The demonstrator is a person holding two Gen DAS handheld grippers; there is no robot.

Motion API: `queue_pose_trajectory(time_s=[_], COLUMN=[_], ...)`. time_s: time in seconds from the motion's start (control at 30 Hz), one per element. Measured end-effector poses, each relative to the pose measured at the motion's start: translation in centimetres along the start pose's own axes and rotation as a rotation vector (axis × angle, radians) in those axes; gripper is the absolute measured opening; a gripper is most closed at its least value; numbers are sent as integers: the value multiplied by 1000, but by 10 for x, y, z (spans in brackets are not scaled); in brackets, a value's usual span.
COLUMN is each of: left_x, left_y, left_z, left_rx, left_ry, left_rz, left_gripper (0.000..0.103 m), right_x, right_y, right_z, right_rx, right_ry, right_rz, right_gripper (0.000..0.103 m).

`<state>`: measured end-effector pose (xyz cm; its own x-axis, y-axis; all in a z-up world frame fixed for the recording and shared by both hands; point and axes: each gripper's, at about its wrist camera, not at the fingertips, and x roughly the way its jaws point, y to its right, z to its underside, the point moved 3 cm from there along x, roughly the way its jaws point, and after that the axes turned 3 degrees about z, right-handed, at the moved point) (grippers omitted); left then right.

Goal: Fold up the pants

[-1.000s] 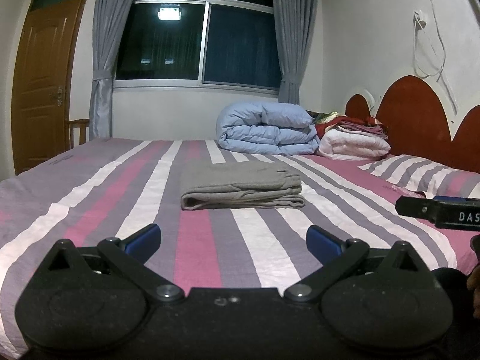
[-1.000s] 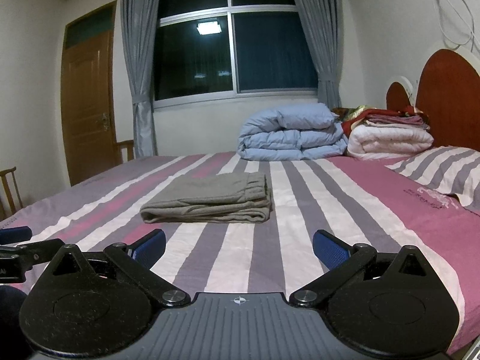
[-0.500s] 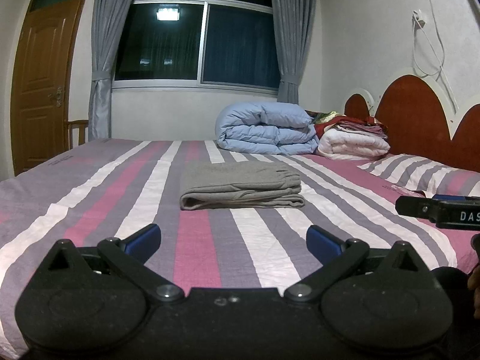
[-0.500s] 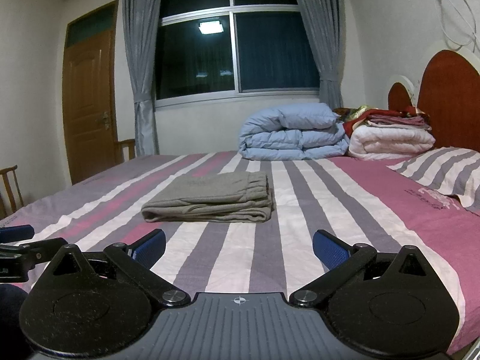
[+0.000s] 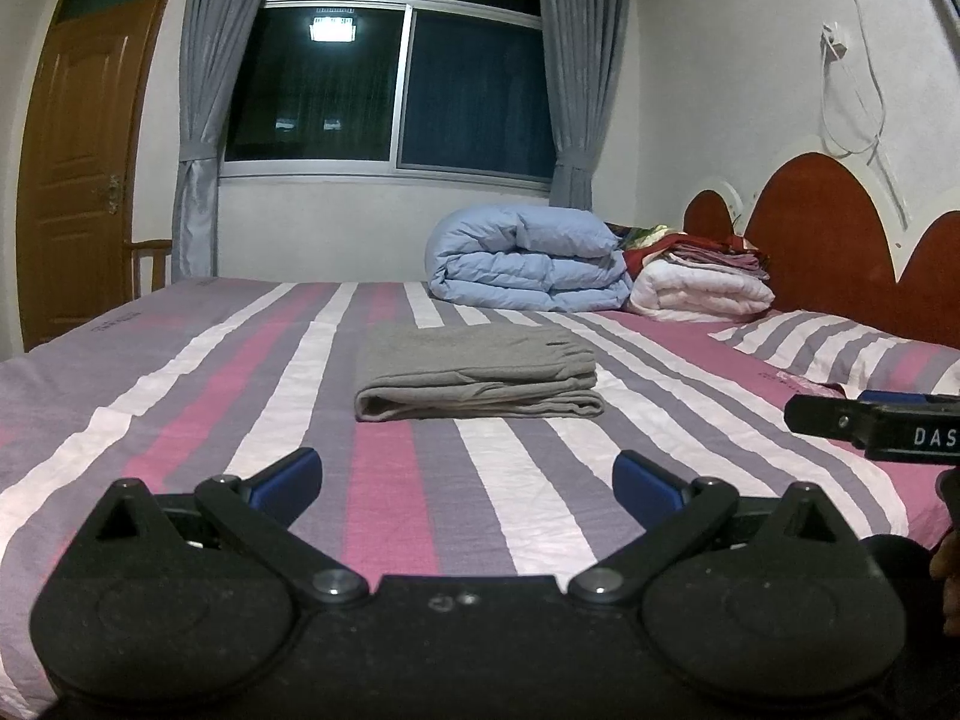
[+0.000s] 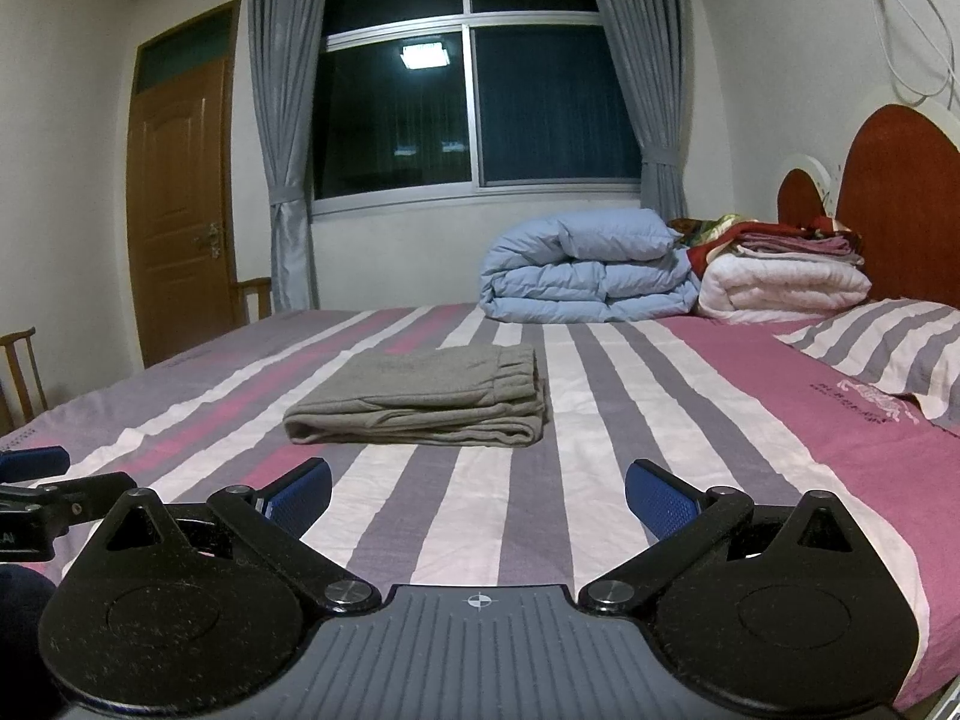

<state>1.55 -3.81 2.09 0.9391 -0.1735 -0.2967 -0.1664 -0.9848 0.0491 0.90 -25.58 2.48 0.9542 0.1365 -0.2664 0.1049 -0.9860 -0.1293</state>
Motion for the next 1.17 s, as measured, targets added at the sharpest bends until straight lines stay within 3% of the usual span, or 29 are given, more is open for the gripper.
queue_pose_trajectory(time_s=[0.87,1.17], left_x=[-1,-5], left_y=[-2,-2], left_z=[0,-7], left_rx=[1,-4], left_ry=[5,60], left_rz=[10,-5], left_gripper=[97,97], right_x=[0,0], right_y=[6,6], right_z=[1,1], right_rx=[-9,-9], right_ry=[-2,-2], right_rz=[-5,-6], right_gripper=[103,103])
